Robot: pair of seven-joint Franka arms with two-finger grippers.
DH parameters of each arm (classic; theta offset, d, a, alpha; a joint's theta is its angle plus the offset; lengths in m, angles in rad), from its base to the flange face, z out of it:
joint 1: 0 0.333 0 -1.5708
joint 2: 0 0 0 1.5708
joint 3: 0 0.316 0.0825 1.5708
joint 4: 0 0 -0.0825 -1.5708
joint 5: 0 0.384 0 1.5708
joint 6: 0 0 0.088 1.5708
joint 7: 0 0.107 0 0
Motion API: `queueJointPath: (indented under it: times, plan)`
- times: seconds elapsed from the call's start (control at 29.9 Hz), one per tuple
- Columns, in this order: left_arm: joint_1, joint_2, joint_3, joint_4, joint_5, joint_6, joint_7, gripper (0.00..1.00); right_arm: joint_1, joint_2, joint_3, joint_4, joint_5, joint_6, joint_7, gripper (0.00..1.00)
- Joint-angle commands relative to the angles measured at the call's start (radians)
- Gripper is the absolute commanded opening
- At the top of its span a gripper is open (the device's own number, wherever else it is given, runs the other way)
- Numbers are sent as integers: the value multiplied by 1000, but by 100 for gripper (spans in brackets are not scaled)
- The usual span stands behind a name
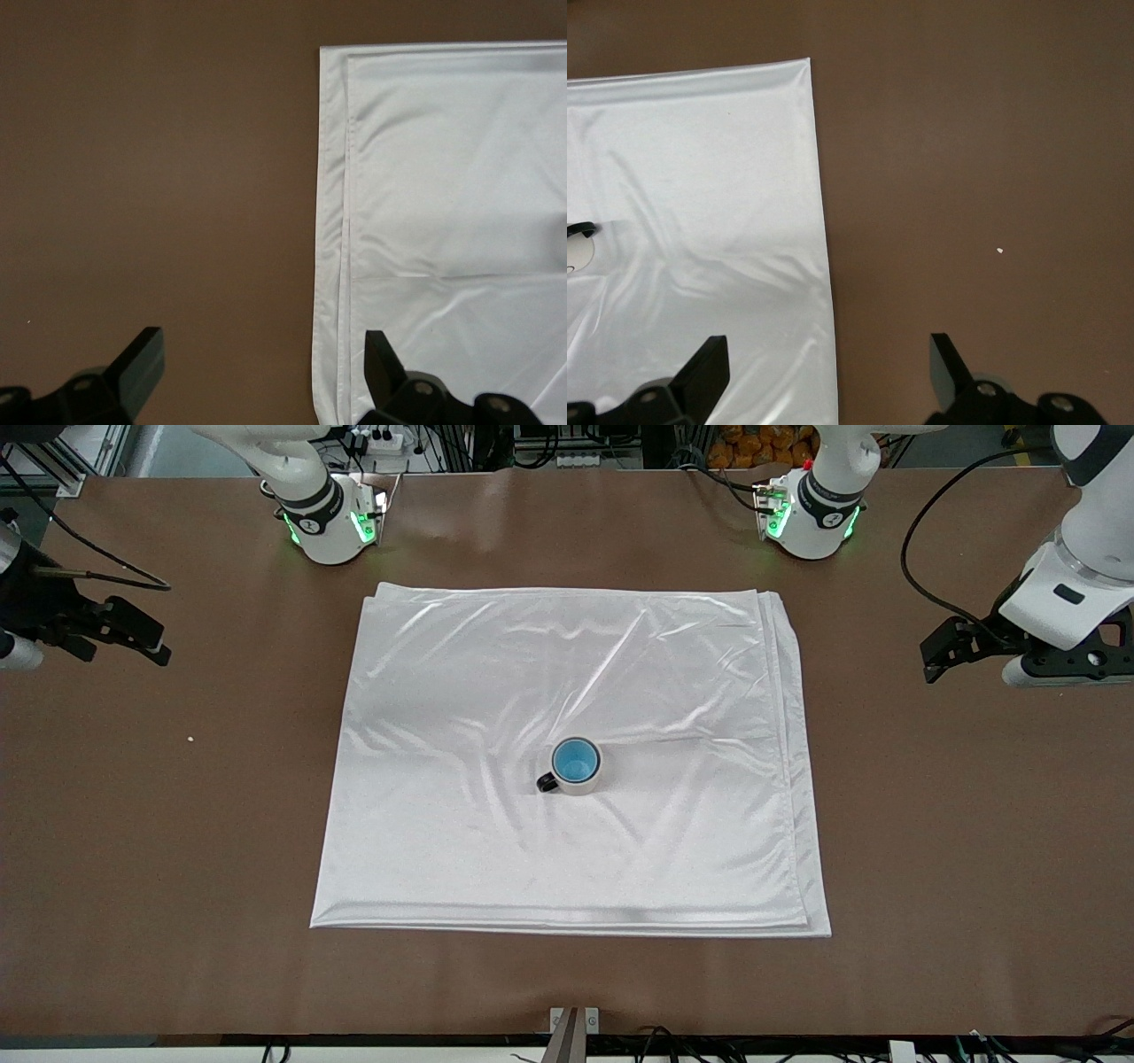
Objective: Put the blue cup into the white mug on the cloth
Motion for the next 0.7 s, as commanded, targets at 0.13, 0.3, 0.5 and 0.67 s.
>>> queueJointPath:
  times: [0.13, 0.3, 0.5, 0.67]
  plan:
    - [10, -8, -5, 61, -24, -62, 44, 100, -15, -1, 11, 23, -17, -33, -11, 100]
    - [10, 1, -5, 76, -26, -63, 45, 100, -15, -1, 12, 37, -17, -33, -12, 100]
    - [10, 4, -4, 84, -26, -63, 45, 100, -15, 1, 12, 38, -17, -31, -11, 100]
    - [10, 9, -5, 92, -24, -65, 64, 100, -17, 12, 12, 55, -18, -26, -11, 100]
